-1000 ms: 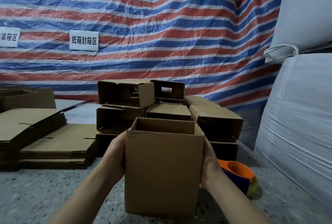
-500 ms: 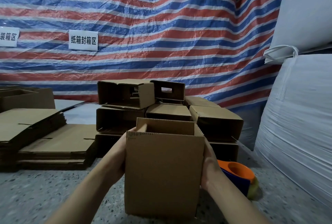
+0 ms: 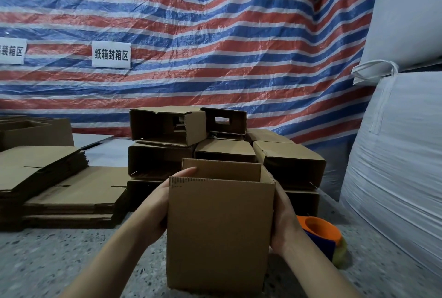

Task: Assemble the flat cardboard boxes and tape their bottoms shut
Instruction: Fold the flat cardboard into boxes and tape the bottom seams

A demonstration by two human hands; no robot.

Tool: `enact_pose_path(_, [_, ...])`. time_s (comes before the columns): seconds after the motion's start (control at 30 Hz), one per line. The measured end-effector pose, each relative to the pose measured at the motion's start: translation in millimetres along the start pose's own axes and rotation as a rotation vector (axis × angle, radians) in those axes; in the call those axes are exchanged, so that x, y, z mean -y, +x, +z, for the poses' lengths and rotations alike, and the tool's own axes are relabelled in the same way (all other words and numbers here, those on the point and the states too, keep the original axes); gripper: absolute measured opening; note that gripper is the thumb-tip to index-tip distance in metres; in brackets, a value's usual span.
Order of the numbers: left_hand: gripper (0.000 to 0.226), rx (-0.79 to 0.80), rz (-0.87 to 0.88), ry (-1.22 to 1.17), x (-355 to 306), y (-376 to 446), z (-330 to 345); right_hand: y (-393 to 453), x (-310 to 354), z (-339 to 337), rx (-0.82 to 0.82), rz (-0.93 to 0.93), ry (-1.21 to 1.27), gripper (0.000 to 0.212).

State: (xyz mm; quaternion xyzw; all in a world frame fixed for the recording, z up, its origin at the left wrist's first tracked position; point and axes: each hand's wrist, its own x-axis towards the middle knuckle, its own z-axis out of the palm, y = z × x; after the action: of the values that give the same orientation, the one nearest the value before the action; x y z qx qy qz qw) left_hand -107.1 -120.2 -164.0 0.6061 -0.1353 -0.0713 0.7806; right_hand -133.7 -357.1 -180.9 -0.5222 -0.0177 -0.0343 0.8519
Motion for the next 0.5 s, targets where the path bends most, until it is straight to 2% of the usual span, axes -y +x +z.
enact_pose_path(0.17, [0.030,0.036,0.007,0.031,3,2,0,0,6,-1,0.060,0.002,-0.137,0.055])
enact_pose_path(0.33, [0.027,0.026,0.013,0.018,4,4,-3,5,16,2,0.087,0.034,-0.325,0.013])
enact_pose_path(0.43, [0.013,0.049,0.021,0.071,6,6,-9,7,15,2,0.077,0.047,-0.326,0.016])
enact_pose_path(0.5, [0.016,0.027,0.015,0.069,8,6,-12,7,14,1,0.076,0.058,-0.307,0.019])
